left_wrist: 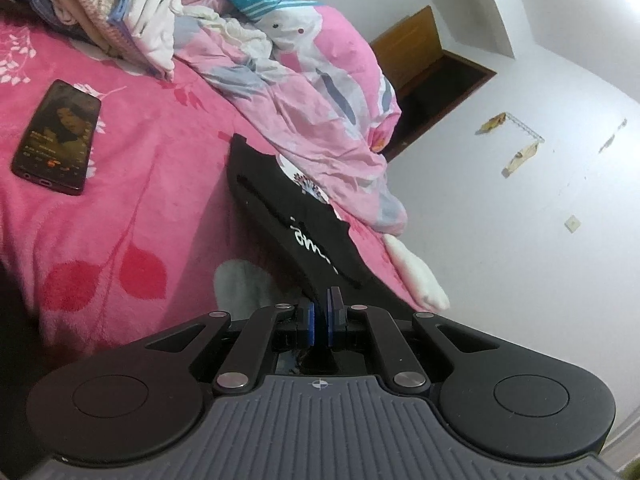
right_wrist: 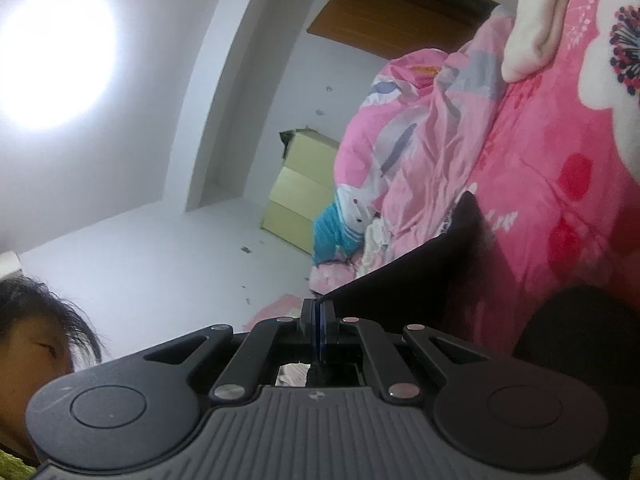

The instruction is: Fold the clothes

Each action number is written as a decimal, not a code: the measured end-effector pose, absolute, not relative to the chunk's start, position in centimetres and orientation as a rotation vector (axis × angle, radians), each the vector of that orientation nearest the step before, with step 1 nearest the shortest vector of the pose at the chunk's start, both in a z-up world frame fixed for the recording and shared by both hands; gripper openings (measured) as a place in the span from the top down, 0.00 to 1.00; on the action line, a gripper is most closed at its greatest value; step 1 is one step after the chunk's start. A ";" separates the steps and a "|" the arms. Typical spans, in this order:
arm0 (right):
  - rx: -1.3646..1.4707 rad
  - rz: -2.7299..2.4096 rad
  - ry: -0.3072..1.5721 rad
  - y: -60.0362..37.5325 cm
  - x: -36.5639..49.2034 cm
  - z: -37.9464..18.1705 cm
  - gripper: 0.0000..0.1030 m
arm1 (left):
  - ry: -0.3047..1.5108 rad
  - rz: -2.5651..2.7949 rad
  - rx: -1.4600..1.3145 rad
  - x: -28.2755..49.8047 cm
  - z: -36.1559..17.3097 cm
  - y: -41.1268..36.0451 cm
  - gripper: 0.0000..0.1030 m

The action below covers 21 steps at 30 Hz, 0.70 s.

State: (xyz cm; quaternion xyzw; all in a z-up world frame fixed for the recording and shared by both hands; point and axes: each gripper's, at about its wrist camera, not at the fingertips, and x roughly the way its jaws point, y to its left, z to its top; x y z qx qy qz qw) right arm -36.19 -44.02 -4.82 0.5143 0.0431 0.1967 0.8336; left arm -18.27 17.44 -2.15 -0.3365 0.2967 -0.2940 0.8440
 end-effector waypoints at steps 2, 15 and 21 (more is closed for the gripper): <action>1.062 0.396 0.112 -44.1 -35.4 -4.3 0.98 | 0.627 -0.620 -0.725 -17.5 -2.3 17.5 0.96; 0.836 0.297 0.212 -45.9 -23.5 0.0 0.98 | 0.580 -0.563 -0.739 -5.7 -2.5 16.2 0.96; 0.920 0.264 0.181 -49.4 -16.3 -1.0 0.98 | 0.574 -0.488 -0.727 1.5 -3.1 14.2 0.96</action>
